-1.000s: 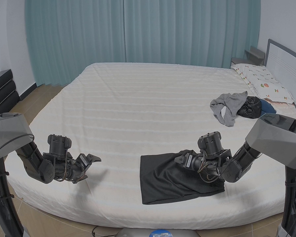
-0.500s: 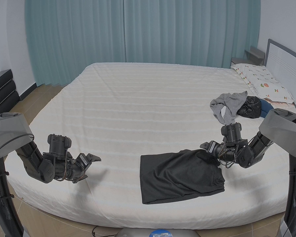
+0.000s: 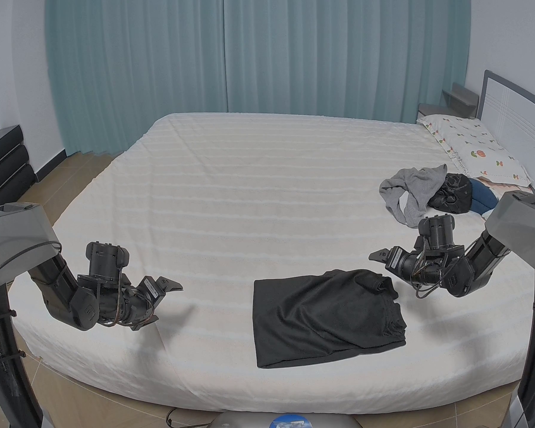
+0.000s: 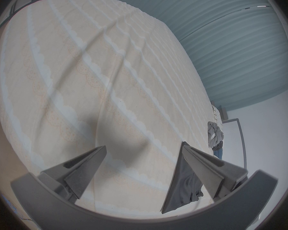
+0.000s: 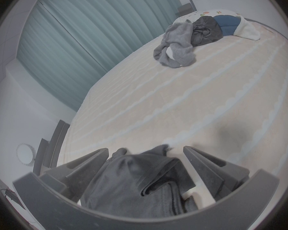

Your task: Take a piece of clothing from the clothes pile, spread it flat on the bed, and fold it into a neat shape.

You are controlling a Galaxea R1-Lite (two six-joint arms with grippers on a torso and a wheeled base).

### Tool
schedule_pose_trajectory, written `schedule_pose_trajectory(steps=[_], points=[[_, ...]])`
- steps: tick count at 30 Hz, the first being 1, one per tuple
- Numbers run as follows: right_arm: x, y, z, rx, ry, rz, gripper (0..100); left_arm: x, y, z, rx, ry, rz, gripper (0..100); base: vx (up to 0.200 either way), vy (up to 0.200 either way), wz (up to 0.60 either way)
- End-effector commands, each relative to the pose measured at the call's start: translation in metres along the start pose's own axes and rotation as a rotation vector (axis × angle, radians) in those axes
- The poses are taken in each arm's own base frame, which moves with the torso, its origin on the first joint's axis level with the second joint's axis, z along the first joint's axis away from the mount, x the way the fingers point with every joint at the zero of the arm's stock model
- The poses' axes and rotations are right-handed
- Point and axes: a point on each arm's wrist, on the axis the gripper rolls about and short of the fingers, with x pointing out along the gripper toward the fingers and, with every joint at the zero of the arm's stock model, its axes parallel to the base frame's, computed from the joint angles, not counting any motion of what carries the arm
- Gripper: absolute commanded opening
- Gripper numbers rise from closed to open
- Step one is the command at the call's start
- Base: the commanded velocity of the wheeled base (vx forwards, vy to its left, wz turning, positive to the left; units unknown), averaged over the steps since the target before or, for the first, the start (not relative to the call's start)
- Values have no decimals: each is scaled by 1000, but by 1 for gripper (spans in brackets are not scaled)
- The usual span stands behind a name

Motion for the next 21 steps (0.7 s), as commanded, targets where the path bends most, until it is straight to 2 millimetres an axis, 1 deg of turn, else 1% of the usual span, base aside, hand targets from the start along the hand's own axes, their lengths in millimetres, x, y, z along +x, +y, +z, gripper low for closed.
schedule_pose_trajectory(steps=[1,7,12,15,16,20,21], points=[[1,5,-8,-10,23,10,100,0,0,0,0,0,0,100,0,0,0],[2,16,-28,-37,79,30,100,0,0,0,-1,1,1,100,0,0,0],[4,19,-28,-43,75,37,100,1,0,0,-1,1,1,100,0,0,0],[8,17,-29,-43,73,24,100,1,0,0,-1,1,1,100,0,0,0],[10,16,-28,-42,68,21,0,1,0,0,-1,1,1,100,0,0,0],[15,11,-21,-31,48,16,0,1,0,0,-1,1,1,100,0,0,0],[16,9,-16,-24,36,11,0,1,0,0,-1,1,1,100,0,0,0]])
